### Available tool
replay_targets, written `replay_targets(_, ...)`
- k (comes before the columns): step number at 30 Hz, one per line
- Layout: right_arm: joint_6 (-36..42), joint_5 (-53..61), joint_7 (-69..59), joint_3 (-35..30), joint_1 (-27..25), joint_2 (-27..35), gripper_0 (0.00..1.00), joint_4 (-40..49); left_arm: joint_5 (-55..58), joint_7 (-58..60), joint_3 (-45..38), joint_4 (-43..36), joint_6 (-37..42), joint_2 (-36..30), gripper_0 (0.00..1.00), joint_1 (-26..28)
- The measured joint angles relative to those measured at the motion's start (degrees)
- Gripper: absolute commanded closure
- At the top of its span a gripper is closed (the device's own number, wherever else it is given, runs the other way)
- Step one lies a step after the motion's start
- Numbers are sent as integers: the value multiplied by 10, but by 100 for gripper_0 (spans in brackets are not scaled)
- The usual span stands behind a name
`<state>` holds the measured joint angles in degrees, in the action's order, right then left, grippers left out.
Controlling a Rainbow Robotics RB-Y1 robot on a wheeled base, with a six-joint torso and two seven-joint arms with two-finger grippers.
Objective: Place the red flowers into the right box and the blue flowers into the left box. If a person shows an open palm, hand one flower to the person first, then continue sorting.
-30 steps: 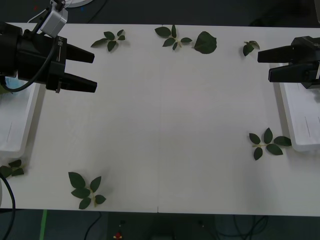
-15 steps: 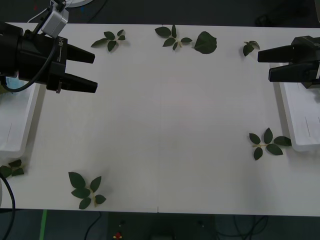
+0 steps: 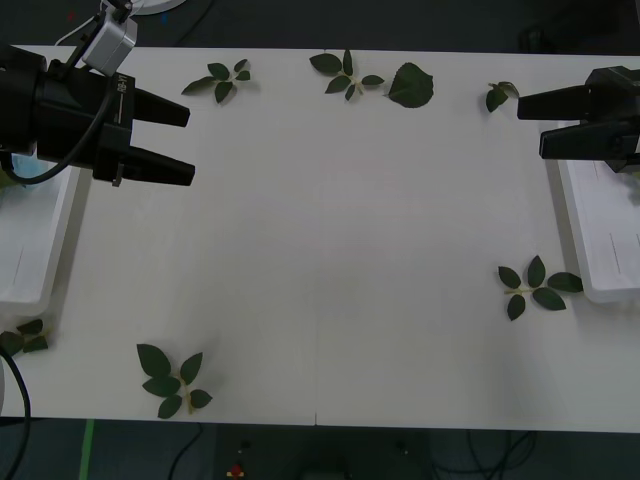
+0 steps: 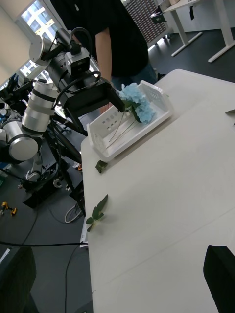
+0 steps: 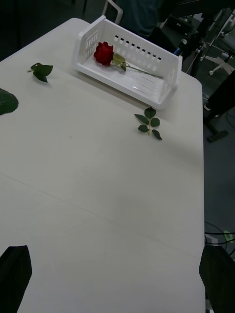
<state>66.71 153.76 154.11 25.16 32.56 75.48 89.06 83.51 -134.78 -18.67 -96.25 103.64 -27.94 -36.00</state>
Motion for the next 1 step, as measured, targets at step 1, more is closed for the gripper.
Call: replay_targets(1,0,0,0,0,0,0,0,0,0,0,0,0,0,0,0,0)
